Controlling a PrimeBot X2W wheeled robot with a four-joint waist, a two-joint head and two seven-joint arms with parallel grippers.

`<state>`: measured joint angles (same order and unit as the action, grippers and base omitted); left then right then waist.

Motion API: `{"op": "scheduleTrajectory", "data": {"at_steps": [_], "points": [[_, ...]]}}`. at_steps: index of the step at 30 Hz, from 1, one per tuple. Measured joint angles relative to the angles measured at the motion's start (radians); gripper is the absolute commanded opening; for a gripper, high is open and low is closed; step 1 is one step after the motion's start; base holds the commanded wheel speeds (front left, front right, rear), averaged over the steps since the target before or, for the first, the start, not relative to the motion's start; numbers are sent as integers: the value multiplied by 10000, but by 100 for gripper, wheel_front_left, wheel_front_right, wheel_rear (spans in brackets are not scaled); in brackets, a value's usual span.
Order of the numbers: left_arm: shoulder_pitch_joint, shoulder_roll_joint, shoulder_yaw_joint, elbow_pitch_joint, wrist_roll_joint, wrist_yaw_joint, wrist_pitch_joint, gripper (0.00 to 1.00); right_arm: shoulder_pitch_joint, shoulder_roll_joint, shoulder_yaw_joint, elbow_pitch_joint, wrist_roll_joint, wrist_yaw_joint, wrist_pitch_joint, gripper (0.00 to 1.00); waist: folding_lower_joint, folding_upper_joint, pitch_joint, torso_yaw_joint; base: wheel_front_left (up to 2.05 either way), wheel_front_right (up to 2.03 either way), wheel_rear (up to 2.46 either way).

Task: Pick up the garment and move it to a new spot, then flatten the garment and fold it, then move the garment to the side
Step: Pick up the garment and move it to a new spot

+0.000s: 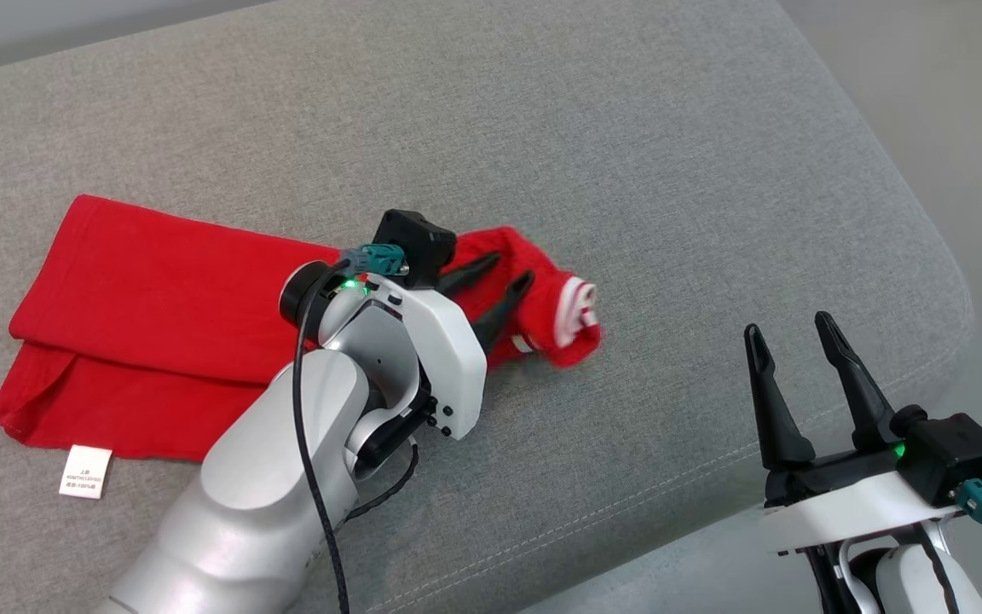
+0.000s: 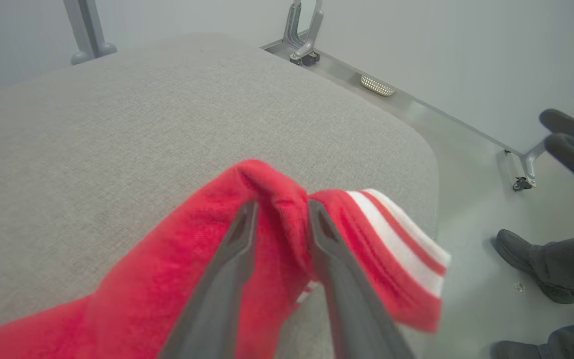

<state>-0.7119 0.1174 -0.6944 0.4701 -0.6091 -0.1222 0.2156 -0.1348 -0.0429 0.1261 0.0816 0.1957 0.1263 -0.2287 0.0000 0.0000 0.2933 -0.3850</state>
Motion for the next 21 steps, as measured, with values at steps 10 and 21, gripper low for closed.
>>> {"op": "scheduleTrajectory", "data": {"at_steps": [10, 21], "points": [[-345, 23, 330, -190, -36, 84, -1985, 100, -314, 2, 10, 113, -69, 0, -96, 100, 0, 0, -133, 915, 0, 0, 0], [1514, 1981, 2589, -1956, -107, 1879, -3875, 100, -398, -8, -201, 232, -518, 0, -90, 100, 0, 0, -569, 2631, 0, 0, 0]]}}
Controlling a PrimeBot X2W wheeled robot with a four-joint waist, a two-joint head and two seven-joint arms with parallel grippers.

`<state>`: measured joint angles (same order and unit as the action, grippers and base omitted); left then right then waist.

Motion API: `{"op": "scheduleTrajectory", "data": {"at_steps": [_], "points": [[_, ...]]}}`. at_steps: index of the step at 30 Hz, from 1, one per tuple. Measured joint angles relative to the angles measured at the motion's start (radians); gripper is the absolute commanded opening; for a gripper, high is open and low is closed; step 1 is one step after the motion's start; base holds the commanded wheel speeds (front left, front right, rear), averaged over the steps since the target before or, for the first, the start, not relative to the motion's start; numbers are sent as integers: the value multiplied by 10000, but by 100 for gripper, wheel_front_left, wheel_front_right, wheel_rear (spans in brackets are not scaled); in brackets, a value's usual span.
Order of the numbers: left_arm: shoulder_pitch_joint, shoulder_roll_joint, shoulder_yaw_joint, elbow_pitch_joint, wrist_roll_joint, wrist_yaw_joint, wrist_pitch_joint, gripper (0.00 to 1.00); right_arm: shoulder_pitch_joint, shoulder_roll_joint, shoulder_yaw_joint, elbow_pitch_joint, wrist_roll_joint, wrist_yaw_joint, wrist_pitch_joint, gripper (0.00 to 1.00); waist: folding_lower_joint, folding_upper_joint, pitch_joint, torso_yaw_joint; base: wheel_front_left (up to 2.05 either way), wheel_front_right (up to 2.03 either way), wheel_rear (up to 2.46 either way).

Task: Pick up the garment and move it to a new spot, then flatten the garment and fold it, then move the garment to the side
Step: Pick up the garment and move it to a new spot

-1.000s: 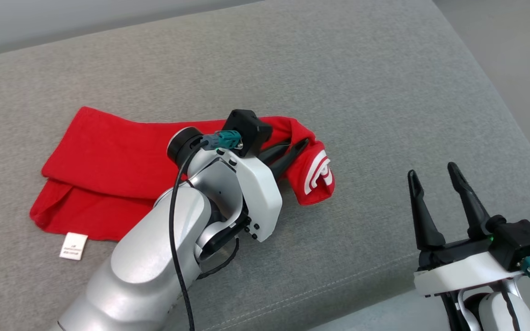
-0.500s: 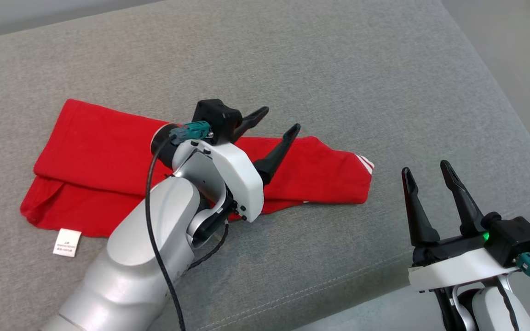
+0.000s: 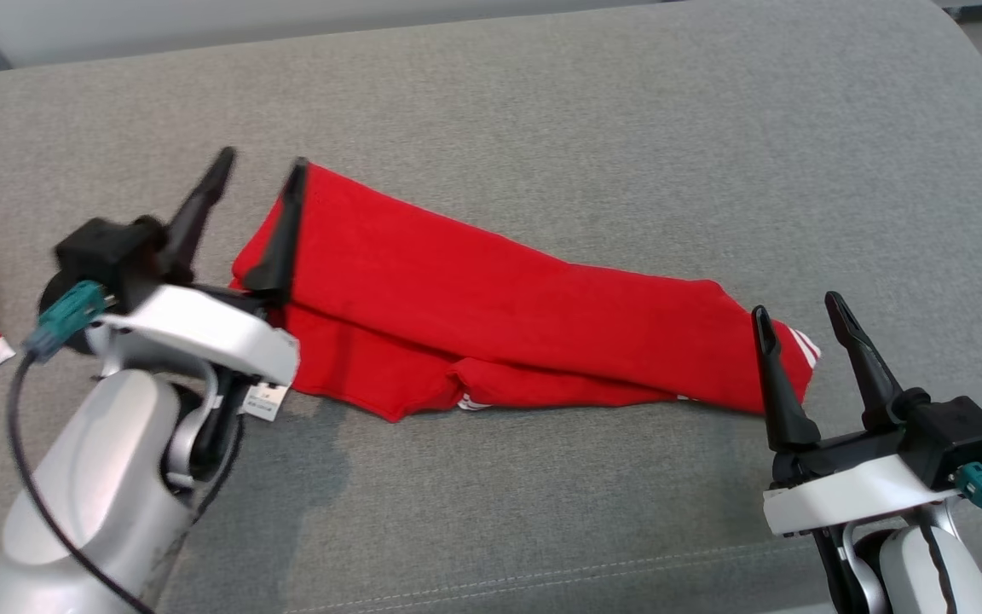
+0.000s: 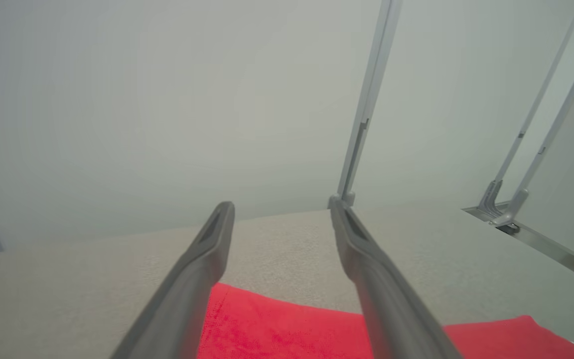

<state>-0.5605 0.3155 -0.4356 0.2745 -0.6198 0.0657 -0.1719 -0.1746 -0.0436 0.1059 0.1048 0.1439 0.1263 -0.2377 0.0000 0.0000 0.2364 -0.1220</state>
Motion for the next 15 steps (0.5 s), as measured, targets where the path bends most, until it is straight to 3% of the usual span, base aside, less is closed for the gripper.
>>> {"op": "scheduleTrajectory", "data": {"at_steps": [8, 15], "points": [[2419, 982, 1749, -1160, -259, 1001, -681, 100, 100, -29, -125, -2, -228, 0, 58, 100, 0, 0, -398, 889, 0, 0, 0], [4213, 1206, 2539, -2006, -209, 851, -769, 100, 661, -186, -255, 2, -228, 0, 132, 100, 0, 0, -934, 1292, 0, 0, 0]]}}
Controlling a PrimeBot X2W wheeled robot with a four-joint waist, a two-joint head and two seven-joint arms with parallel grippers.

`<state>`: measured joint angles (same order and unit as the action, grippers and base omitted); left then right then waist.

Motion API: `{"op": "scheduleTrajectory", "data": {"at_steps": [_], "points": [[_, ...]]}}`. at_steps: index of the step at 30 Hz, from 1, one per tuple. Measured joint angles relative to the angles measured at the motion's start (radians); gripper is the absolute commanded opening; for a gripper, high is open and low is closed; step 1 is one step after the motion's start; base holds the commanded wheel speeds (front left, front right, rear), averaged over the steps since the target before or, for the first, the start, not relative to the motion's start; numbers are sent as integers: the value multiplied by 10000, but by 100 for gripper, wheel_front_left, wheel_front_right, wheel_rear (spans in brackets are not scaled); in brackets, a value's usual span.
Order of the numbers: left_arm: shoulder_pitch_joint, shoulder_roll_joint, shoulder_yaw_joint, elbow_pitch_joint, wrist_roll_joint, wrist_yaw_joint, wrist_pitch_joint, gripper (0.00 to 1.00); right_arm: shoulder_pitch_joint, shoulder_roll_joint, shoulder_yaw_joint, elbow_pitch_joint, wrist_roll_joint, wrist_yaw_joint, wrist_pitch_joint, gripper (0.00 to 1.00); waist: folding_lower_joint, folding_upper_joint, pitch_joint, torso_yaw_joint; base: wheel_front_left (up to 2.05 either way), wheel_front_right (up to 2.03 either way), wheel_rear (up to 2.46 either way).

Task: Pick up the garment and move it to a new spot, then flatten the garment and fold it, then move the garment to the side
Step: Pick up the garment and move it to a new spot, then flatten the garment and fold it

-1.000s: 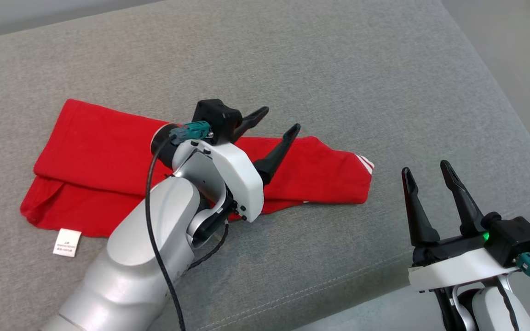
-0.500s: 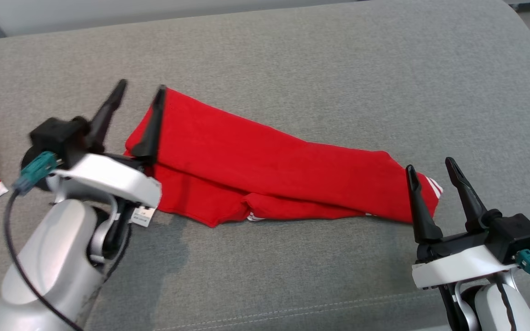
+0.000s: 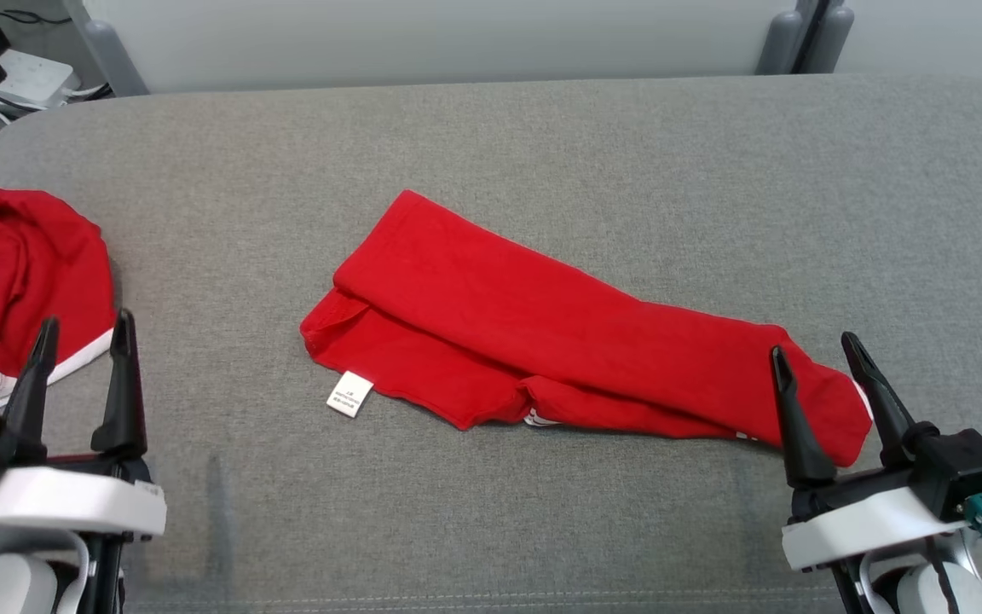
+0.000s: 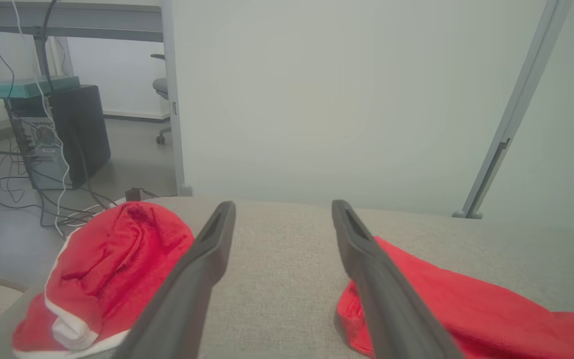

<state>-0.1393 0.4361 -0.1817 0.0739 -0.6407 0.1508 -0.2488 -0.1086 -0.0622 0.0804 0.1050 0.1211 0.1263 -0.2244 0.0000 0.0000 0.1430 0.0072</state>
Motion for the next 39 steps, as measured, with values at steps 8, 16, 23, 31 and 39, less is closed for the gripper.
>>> {"op": "scheduleTrajectory", "data": {"at_steps": [8, 16, 23, 31, 39], "points": [[1425, -40, 502, -719, 522, -2, -27, 100, 811, 29, -12, -244, -59, 0, 104, 100, 0, 0, -427, 173, 0, 0, 0], [1992, -234, 426, -920, 759, -104, -27, 100, 1571, 130, 27, -568, -61, 0, 337, 100, 0, 0, -775, 78, 0, 0, 0], [2225, -330, 416, -878, 755, -88, 31, 100, 2044, 196, 245, -688, -113, 0, 562, 100, 0, 0, -1119, -120, 0, 0, 0], [2236, -272, 426, -957, 744, 2, 211, 100, 2209, 201, 276, -888, -161, 0, 616, 100, 0, 0, -1278, -246, 0, 0, 0], [2239, -123, 330, -1083, 763, 61, 378, 100, 2219, 205, 268, -895, -159, 0, 616, 100, 0, 0, -1270, -232, 0, 0, 0]]}}
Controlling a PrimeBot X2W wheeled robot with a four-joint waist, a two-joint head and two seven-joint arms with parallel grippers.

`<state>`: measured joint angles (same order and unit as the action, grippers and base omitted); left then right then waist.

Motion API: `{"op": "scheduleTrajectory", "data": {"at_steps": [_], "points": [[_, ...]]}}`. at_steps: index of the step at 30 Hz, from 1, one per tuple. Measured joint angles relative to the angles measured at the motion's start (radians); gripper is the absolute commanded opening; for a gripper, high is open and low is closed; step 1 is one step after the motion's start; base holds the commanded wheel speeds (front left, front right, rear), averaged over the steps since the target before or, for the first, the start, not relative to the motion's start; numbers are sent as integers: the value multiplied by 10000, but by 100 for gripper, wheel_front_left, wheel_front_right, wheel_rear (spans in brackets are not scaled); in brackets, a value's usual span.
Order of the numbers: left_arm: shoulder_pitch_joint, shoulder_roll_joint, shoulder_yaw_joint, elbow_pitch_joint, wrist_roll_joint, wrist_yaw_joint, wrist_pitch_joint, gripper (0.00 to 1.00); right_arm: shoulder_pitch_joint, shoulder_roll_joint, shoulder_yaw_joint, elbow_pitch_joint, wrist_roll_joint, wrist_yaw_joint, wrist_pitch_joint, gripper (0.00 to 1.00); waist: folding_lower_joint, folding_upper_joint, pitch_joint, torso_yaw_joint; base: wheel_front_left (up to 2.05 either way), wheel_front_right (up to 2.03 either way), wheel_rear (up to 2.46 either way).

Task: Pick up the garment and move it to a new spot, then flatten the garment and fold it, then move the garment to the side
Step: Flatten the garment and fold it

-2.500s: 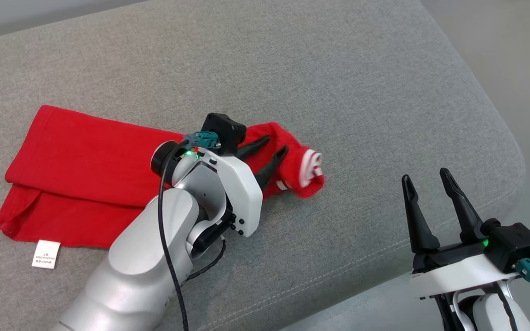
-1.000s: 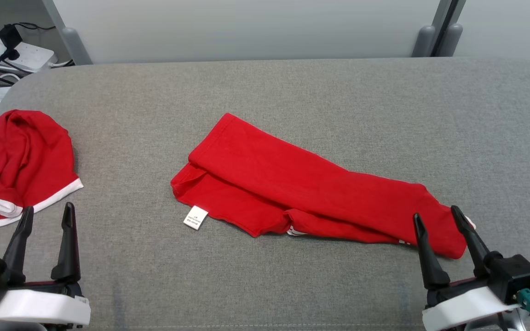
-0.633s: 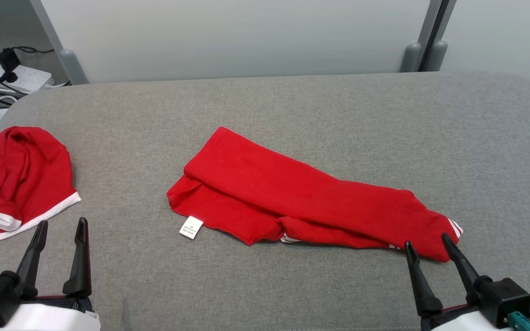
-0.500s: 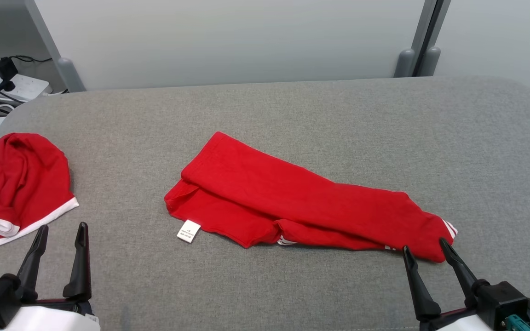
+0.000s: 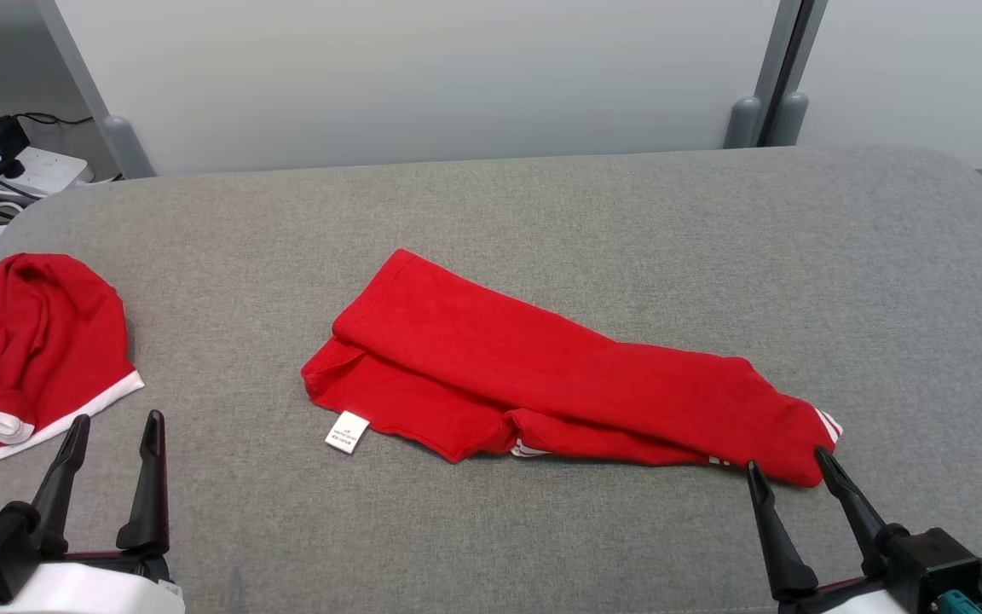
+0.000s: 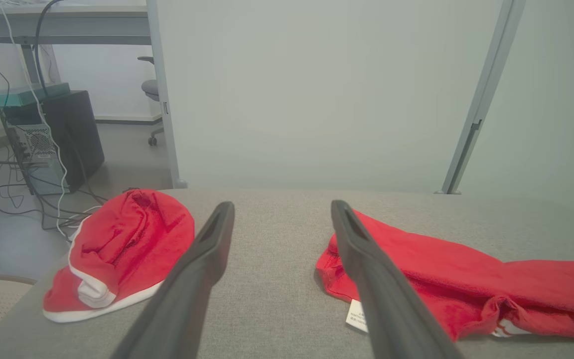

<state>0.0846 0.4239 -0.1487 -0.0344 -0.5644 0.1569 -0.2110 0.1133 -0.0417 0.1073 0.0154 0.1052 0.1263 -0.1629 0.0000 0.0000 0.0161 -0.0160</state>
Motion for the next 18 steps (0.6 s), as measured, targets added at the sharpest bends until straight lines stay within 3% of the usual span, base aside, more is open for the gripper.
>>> {"op": "scheduleTrajectory", "data": {"at_steps": [13, 18], "points": [[-19, 50, -180, -270, 88, 115, 167, 100, -47, -27, -69, 58, -38, 0, 19, 100, 0, 0, 317, -1, 0, 0, 0], [-253, 33, -341, -343, 88, 100, 169, 100, -657, -727, -134, 851, -245, 0, 222, 100, 0, 0, 704, 28, 0, 0, 0]]}}
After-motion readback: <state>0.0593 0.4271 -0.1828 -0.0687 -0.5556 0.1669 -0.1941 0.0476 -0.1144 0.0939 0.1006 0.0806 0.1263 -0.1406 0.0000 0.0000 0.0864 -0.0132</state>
